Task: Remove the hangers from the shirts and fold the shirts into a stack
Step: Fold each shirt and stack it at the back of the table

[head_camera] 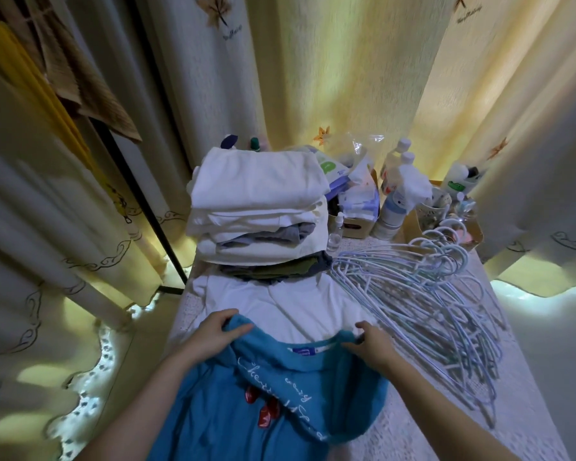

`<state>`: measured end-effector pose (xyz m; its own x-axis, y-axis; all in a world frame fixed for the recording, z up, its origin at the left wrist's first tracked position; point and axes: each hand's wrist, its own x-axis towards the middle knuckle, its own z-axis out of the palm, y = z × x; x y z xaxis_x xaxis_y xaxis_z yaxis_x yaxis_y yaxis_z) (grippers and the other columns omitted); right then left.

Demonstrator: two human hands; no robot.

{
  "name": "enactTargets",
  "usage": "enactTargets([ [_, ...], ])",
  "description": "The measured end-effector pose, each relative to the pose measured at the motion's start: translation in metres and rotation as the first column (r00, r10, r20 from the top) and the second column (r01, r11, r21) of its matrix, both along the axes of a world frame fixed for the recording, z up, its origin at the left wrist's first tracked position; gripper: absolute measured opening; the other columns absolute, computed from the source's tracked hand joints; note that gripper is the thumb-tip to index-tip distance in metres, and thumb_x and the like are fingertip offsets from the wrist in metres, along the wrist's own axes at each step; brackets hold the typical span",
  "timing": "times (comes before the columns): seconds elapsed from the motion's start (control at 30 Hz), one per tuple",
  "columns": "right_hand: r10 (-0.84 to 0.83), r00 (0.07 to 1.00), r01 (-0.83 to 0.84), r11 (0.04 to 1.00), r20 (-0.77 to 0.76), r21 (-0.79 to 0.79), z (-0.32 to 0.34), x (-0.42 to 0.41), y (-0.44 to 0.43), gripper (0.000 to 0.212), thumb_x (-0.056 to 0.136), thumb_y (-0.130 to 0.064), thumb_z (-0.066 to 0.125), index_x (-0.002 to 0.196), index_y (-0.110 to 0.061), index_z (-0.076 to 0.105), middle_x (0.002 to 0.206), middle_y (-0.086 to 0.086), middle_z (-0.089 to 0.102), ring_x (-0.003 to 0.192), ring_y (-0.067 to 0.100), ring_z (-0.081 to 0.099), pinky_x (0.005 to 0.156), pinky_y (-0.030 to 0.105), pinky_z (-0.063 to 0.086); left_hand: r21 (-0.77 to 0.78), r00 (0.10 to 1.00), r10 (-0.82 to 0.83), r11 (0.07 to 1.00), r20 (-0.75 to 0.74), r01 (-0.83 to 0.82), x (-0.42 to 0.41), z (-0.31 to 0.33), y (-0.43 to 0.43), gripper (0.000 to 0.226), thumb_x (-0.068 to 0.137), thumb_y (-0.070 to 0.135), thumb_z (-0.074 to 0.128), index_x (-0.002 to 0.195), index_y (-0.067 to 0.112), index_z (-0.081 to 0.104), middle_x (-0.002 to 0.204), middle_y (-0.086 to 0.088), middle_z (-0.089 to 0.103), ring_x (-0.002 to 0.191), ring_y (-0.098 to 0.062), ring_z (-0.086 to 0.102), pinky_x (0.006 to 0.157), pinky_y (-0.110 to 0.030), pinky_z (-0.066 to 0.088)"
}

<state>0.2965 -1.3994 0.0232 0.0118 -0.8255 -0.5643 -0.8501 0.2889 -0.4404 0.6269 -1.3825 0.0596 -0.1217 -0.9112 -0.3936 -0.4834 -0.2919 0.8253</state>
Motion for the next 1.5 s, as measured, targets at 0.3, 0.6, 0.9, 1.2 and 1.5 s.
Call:
enactTargets([
  [0.3,-0.059,0.844,0.161,0.976,0.533,-0.147,0.046,-0.025,-0.001,0.021,0.087,-0.008,0.066,0.09,0.011,0.056,0.082,0.018,0.055,0.078,0.022,0.053,0.071,0.029,0.043,-0.253,0.975,0.214,0.942,-0.064,-0.223,0.055,0.048,-0.004,0.008,0.081,0.017,0.071,0.08,0.012,0.065,0.079,0.002,0.066,0.075,-0.003,0.062,0.065,-0.012,0.048],
  [0.6,0.176,0.845,-0.039,0.962,0.506,-0.27,0.155,-0.047,-0.043,0.028,0.08,-0.038,0.068,0.092,-0.015,0.06,0.087,-0.004,0.065,0.082,0.01,0.065,0.068,0.021,0.053,-0.219,0.947,0.284,0.924,-0.15,-0.312,0.075,0.112,-0.033,0.013,0.093,0.018,0.057,0.098,0.023,0.069,0.1,-0.002,0.07,0.094,-0.018,0.066,0.074,-0.027,0.052],
  [0.9,0.14,0.794,0.152,0.896,0.591,-0.417,0.144,-0.028,-0.038,0.018,0.071,-0.038,0.072,0.074,-0.021,0.068,0.071,-0.006,0.065,0.069,0.005,0.059,0.062,0.014,0.045,0.095,0.999,0.026,0.995,-0.02,-0.024,0.051,0.101,-0.011,0.041,0.072,0.052,0.074,0.075,0.013,0.064,0.073,-0.002,0.062,0.069,-0.015,0.059,0.062,-0.023,0.042],
  [1.2,-0.213,0.823,0.337,0.929,0.527,-0.15,0.1,-0.003,-0.008,0.025,0.088,-0.016,0.066,0.068,-0.011,0.051,0.056,0.002,0.046,0.048,0.011,0.039,0.042,0.018,0.029,0.103,0.892,0.439,0.898,-0.112,-0.429,0.001,0.046,0.021,0.037,0.085,-0.015,0.046,0.111,0.008,0.058,0.124,-0.012,0.054,0.095,-0.026,0.058,0.079,-0.035,0.047],
  [1.5,-0.543,0.524,0.445,0.831,0.656,0.333,0.079,0.095,0.039,0.016,0.089,-0.024,0.062,0.082,-0.011,0.059,0.076,0.014,0.055,0.067,0.023,0.05,0.048,0.024,0.033,0.373,0.555,0.595,0.801,-0.582,-0.468,-0.083,0.037,0.055,0.063,0.069,-0.027,0.019,0.109,0.001,0.059,0.111,-0.017,0.066,0.098,-0.032,0.063,0.068,-0.03,0.052],
])
